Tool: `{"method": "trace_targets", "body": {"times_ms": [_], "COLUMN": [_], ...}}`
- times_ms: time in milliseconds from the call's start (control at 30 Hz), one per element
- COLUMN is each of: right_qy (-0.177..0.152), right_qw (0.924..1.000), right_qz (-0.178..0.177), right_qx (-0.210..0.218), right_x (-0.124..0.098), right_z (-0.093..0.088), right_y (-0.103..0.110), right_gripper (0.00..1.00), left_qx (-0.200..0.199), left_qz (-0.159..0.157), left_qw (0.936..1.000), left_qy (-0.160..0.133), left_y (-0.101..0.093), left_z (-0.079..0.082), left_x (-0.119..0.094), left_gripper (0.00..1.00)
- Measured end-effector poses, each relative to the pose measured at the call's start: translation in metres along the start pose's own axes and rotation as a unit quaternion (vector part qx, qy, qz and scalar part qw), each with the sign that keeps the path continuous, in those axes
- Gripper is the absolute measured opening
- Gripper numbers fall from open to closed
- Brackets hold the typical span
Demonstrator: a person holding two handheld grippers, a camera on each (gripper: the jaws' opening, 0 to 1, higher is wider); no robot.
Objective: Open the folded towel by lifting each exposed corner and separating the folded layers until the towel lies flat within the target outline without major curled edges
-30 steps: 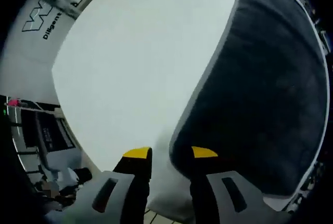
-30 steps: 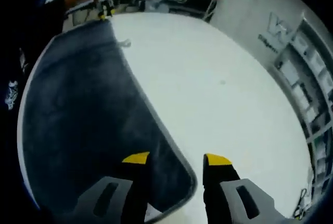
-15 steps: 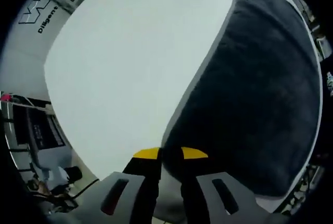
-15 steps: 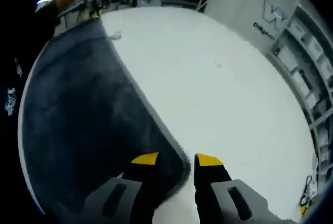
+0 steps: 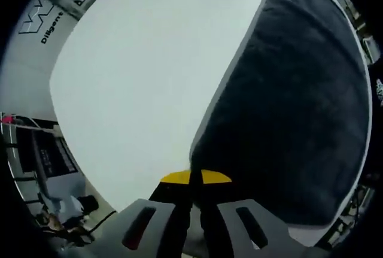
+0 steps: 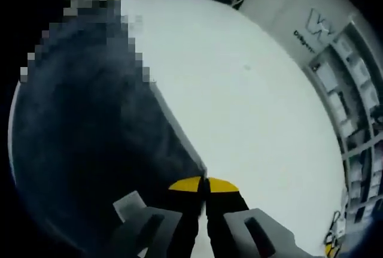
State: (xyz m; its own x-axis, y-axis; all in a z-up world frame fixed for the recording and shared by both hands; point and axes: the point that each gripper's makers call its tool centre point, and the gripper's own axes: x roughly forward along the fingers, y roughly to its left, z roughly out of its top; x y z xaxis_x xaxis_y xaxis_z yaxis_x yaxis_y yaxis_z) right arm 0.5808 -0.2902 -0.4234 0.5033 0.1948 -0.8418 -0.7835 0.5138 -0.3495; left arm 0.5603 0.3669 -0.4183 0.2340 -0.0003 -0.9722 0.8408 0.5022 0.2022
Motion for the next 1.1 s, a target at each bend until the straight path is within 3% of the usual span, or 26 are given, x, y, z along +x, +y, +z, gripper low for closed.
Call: {"method": "trace_targets", "body": {"times_ms": [133, 433, 633, 800, 1100], "right_qy": [0.006, 0.005, -0.024, -0.017, -0.024], "right_qw": [0.9996, 0.9989, 0.9989, 0.9987, 0.9955], "right_qz": [-0.016, -0.041, -0.04, -0.048, -0.091], "right_qx": [-0.021, -0.022, 0.003, -0.001, 0.012], "right_x": [0.003, 0.011, 0.017, 0.021, 0.039], "right_z": [-0.003, -0.009, -0.009, -0.013, -0.002], "right_y": [-0.009, -0.039, -0.057, -0.069, -0.099], "right_gripper": [0.0, 0.0, 0.0, 0.0, 0.0], "left_qx": [-0.001, 0.007, -0.003, -0.011, -0.006], "left_qz": [0.003, 0.017, 0.052, 0.095, 0.126], "left_qw": [0.9999, 0.9996, 0.998, 0.9938, 0.991], "left_qy": [-0.01, -0.022, -0.036, -0.058, -0.045], "left_y": [-0.004, -0.002, 0.012, 0.034, 0.054], "left_z": [0.007, 0.03, 0.044, 0.064, 0.077], "left_x": [0.0, 0.004, 0.008, 0.005, 0.014], "left_gripper": [0.02, 0.02, 0.02, 0.02, 0.02]}}
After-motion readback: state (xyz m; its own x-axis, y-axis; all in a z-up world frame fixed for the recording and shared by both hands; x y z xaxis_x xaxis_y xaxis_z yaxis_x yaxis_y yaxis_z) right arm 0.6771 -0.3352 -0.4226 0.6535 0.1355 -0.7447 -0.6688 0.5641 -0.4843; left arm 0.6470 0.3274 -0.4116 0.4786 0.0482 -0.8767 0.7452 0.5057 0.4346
